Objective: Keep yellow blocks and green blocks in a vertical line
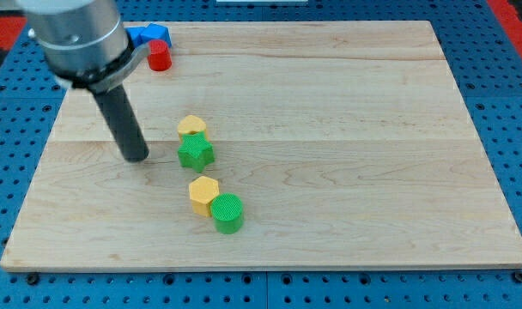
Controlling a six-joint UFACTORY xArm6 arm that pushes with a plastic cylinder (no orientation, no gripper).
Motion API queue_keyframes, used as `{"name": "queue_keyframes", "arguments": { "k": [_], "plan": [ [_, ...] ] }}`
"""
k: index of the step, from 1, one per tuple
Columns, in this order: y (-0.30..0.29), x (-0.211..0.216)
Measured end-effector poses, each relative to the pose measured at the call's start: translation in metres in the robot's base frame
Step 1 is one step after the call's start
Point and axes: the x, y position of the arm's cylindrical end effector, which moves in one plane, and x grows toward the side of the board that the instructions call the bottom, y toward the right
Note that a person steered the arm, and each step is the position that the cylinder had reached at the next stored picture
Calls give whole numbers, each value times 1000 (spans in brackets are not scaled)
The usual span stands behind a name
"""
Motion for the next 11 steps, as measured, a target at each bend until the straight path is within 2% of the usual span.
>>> {"name": "queue_keyframes", "arguments": {
  "k": [1,2,3,4,5,6,7,8,9,10,11],
  "plan": [
    [31,-18],
    [66,-16],
    [71,-15],
    [69,17],
    [109,24],
    [105,20],
    [159,6],
    [168,59],
    [125,65],
    [116,55],
    [149,54]
  ]
}}
